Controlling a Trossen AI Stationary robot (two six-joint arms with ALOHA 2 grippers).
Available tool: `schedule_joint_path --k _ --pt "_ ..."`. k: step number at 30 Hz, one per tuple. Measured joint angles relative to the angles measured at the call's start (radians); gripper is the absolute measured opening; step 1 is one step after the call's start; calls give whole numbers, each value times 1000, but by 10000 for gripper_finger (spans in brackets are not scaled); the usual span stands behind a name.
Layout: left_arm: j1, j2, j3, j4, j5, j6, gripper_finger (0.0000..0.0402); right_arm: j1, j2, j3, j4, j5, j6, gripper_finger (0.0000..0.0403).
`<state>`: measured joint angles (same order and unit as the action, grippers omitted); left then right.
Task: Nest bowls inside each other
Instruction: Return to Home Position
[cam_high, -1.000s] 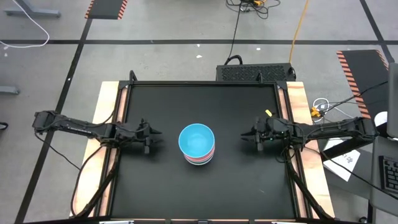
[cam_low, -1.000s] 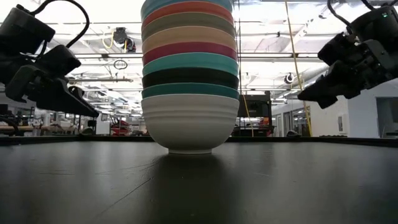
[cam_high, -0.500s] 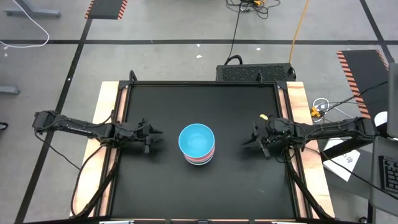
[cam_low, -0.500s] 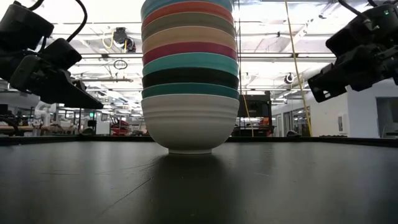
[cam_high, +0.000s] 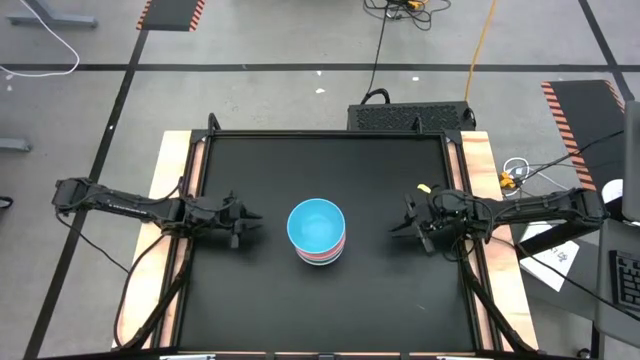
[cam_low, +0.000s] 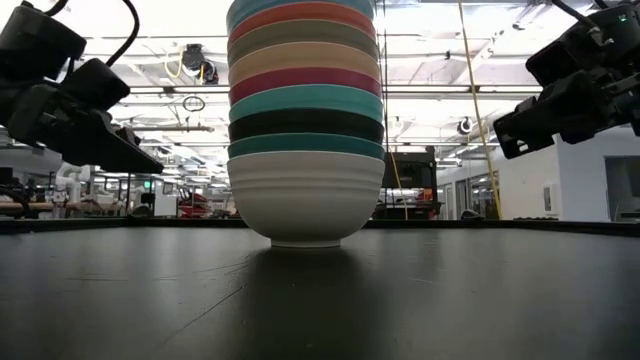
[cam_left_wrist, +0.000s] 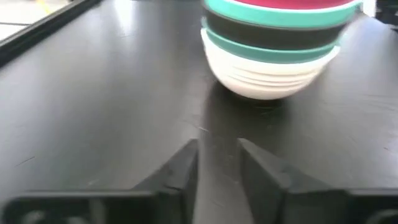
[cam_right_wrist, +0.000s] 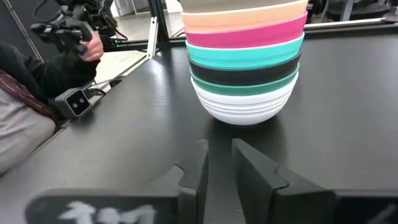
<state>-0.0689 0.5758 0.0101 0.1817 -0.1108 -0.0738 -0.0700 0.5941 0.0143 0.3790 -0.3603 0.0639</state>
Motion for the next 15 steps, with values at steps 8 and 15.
schedule_joint_path --k 8,15 --pt "0 0 0 -1 56 29 8 0 0 0 6 20 -33 5" --pt "0 0 0 15 67 65 2 0 0 0 6 45 -41 1"
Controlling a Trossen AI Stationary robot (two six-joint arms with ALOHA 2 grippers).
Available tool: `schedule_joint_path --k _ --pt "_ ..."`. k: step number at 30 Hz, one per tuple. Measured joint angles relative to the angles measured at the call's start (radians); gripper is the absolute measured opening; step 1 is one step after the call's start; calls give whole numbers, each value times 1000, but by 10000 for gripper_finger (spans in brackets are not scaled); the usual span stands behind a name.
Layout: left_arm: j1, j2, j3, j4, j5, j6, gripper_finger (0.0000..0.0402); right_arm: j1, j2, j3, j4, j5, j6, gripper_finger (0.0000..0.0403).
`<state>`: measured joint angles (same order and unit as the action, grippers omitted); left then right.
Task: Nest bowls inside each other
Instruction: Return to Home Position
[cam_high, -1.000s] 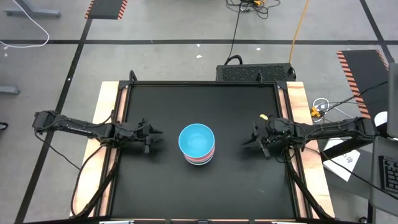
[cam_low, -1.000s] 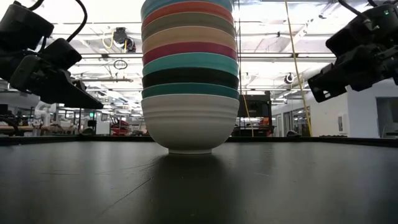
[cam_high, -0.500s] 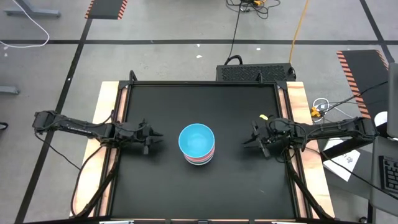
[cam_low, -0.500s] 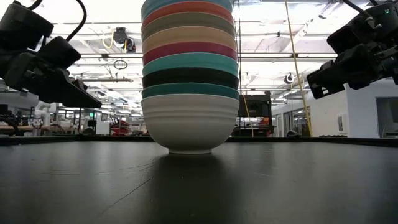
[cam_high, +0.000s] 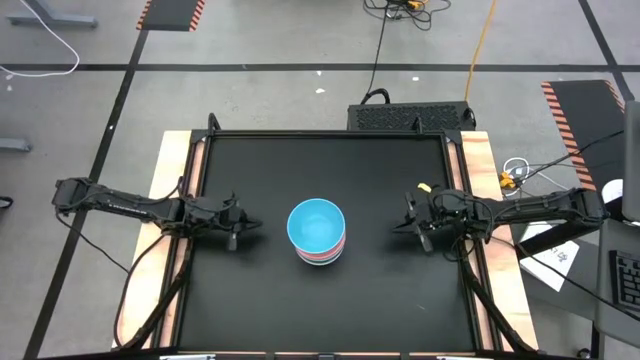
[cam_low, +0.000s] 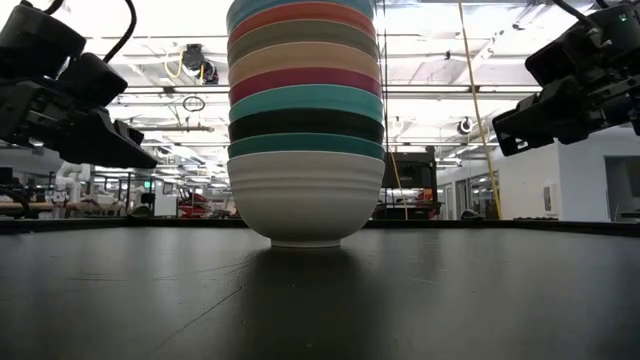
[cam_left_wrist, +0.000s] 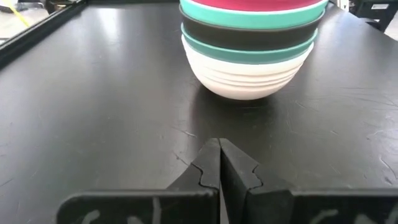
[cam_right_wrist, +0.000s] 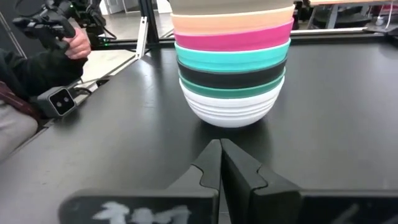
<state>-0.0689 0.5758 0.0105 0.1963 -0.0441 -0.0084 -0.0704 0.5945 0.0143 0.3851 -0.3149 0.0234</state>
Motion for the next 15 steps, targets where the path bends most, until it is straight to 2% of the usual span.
schedule_joint_path --k 6,11,15 --pt "0 0 0 21 1 1 5 0 0 0 7 -6 19 1" --pt "0 0 0 23 0 -16 5 0 -1 0 106 0 146 4" --pt "0 0 0 18 -1 -20 5 0 -1 0 106 0 174 4"
